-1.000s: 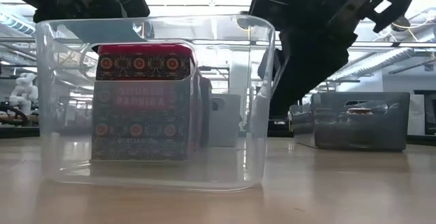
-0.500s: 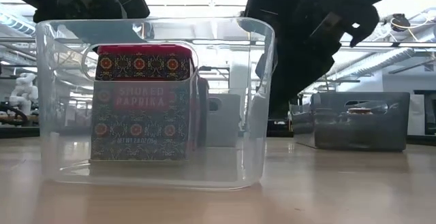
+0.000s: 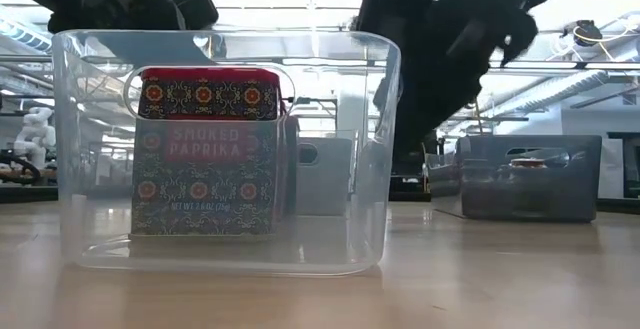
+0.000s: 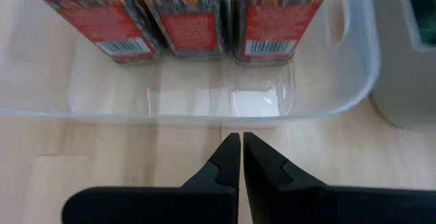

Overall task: Sort spices by type
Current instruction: Return to Home Position

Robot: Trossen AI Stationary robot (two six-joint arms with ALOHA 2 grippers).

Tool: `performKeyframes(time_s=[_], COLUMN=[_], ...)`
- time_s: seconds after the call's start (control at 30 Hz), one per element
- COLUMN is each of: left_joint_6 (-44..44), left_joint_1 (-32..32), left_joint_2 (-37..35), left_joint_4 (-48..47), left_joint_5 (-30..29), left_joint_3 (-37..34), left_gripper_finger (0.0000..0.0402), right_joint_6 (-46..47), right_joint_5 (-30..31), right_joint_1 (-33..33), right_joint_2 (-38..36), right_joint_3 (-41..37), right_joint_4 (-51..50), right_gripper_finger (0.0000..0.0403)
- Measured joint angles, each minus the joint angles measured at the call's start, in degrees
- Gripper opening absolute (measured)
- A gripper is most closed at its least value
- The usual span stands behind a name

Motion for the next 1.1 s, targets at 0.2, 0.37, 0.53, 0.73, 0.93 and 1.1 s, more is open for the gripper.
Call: performKeyframes(time_s=[0.2, 0.37, 0.53, 0.73, 0.93, 1.1], left_joint_6=[1.4, 3.4, 5.2, 9.2, 11.4, 11.5], left_joint_1=[1.5, 2.6, 3.4, 3.4, 3.4, 3.4], left_joint_2=[-5.0, -13.0, -21.8, -30.5, -38.7, -46.3], left_joint_4=[-1.7, -4.9, -8.3, -11.0, -17.1, -23.2], left_joint_5=[-0.1, -1.9, -3.2, -8.8, -14.1, -15.8], left_joint_3=[0.0, 0.0, 0.0, 0.0, 0.1, 0.1], left_gripper_finger=[0.0281, 0.0281, 0.0281, 0.0281, 0.0281, 0.0281], right_joint_6=[-0.5, -2.1, -3.2, -6.2, -8.2, -9.4], right_joint_5=[0.1, 0.4, 4.1, 4.9, 5.0, 9.3], right_joint_1=[-0.9, -1.7, -1.8, -1.8, -1.8, -1.9], right_joint_2=[-7.6, -15.8, -23.3, -30.8, -37.1, -43.6], right_joint_3=[0.0, 0.0, 0.0, 0.0, -0.2, -6.7], right_joint_4=[-5.9, -8.1, -11.4, -13.4, -15.3, -11.1], right_gripper_finger=[0.0, 0.0, 0.0, 0.0, 0.0, 0.0])
